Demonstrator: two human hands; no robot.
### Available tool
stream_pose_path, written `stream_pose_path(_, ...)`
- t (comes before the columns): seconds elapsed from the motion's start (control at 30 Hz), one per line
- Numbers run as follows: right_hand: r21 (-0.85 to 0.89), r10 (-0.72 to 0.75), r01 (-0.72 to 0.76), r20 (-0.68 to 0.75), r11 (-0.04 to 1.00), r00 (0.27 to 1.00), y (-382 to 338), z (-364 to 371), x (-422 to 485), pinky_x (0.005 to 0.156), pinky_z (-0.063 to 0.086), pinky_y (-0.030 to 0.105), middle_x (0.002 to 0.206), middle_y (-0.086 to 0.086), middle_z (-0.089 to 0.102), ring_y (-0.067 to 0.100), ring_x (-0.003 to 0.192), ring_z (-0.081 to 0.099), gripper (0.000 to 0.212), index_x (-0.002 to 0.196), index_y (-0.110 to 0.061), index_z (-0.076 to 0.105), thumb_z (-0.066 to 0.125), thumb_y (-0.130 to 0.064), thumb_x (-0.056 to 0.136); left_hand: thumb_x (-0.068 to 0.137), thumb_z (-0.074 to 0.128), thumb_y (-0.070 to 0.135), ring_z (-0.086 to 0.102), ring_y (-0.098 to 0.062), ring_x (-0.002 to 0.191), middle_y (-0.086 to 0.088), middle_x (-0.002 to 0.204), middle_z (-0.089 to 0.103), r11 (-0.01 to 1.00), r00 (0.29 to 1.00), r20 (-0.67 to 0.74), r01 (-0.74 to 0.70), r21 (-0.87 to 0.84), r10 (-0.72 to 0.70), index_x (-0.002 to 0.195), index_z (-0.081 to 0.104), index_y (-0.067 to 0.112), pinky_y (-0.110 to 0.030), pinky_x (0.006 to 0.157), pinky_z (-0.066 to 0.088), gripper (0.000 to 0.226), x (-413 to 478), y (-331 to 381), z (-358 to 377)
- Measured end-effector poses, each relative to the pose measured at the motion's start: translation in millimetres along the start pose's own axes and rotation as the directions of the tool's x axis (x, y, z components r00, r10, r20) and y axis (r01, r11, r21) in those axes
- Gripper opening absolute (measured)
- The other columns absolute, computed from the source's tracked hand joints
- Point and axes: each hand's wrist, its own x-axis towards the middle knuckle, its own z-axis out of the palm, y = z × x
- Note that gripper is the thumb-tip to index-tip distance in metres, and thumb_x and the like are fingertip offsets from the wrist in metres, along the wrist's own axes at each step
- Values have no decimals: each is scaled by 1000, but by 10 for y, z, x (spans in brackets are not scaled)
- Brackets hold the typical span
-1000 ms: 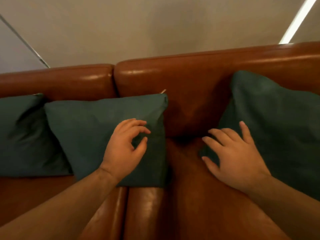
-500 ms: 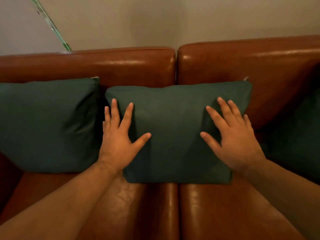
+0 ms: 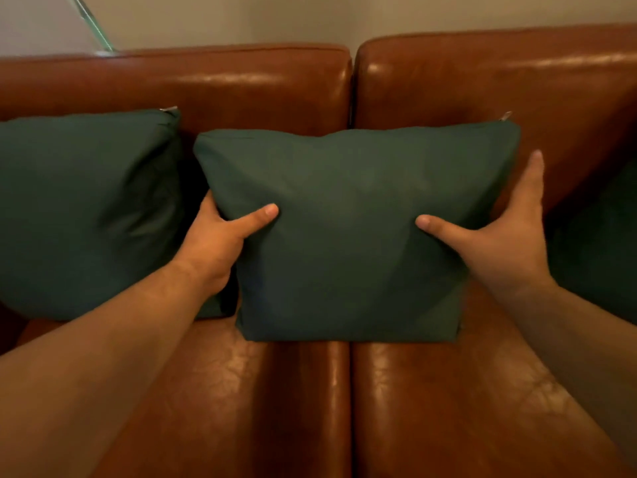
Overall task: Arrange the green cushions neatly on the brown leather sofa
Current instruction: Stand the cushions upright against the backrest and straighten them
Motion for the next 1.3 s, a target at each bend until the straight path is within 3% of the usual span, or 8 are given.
stream_pose_path(0.23, 308, 41, -78, 124, 948, 991, 49, -170, 161, 103, 57, 40, 130, -23, 71, 0, 118, 68, 117, 139, -42, 59, 97, -75, 34, 68, 94, 21, 73, -22, 121, -4, 129, 76, 991, 992, -41, -118, -67, 115, 139, 61, 11, -40, 100, 60, 79, -128, 154, 112)
stream_pose_path(0.43, 246, -167, 189, -107, 951, 980, 2, -275, 161, 100, 48, 9, 136, -36, 61, -14, 127, 56, 102, 149, -44, 48, 92, -71, 61, 68, 97, 18, 69, -16, 127, 2, 135, 74, 961, 963, -49, -267, -71, 264, 139, 57, 16, -29, 99, 59, 82, 2, 270, 144)
stream_pose_path(0.63, 220, -40, 28, 52, 975, 998, 177, -159, 100, 107, 45, 16, 137, -37, 50, -21, 124, 49, 124, 160, -34, 30, 91, -66, 57, 56, 104, 25, 66, -13, 131, 7, 138, 72, 979, 983, -25, -182, -91, 180, 139, 54, 27, -32, 103, 58, 98, -31, 27, 170)
stream_pose_path(0.77, 6, -117, 120, -184, 993, 976, 85, -235, -5, 111, 40, 19, 146, -15, 51, -1, 134, 50, 110, 150, -29, 40, 90, -69, 61, 57, 103, 28, 65, -16, 133, 3, 141, 70, 975, 978, -17, -209, -81, 208, 147, 50, 18, -37, 106, 57, 105, -29, 36, 159)
stream_pose_path(0.9, -328, -560, 469, -294, 820, 774, -64, -347, -233, 105, 46, 48, 136, 16, 55, 36, 125, 54, 62, 139, -13, 51, 78, -40, 90, 59, 102, 26, 66, -16, 131, 3, 139, 71, 968, 969, -1, -248, -34, 248, 149, 49, 16, -36, 105, 57, 104, -45, 57, 132)
stream_pose_path(1.0, -336, -867, 857, 179, 391, 465, -160, -187, -345, 109, 42, 56, 132, 14, 66, 43, 123, 61, 25, 121, -17, 71, 65, -22, 98, 61, 101, 22, 64, -14, 134, 4, 142, 68, 960, 960, 17, -279, 19, 279, 151, 46, 14, -38, 108, 56, 106, -46, 78, 97)
stream_pose_path(1.13, -82, -630, 977, 774, -198, -63, -119, 257, -456, 126, 20, 64, 161, 2, 51, 31, 152, 43, 46, 143, -27, 64, 47, -24, 100, 69, 95, 14, 62, -16, 136, -1, 146, 66, 943, 945, 39, -327, 71, 324, 153, 42, 8, -39, 112, 53, 100, -25, 129, 26)
stream_pose_path(1.3, -100, -485, 930, 870, -353, -91, -62, 468, 17, 128, 9, 54, 170, 1, 34, 24, 158, 25, 64, 156, -23, 51, 44, -22, 93, 82, 87, 3, 60, -19, 138, -9, 149, 62, 928, 934, 40, -357, 110, 355, 156, 37, 4, -45, 117, 49, 89, 0, 178, 53)
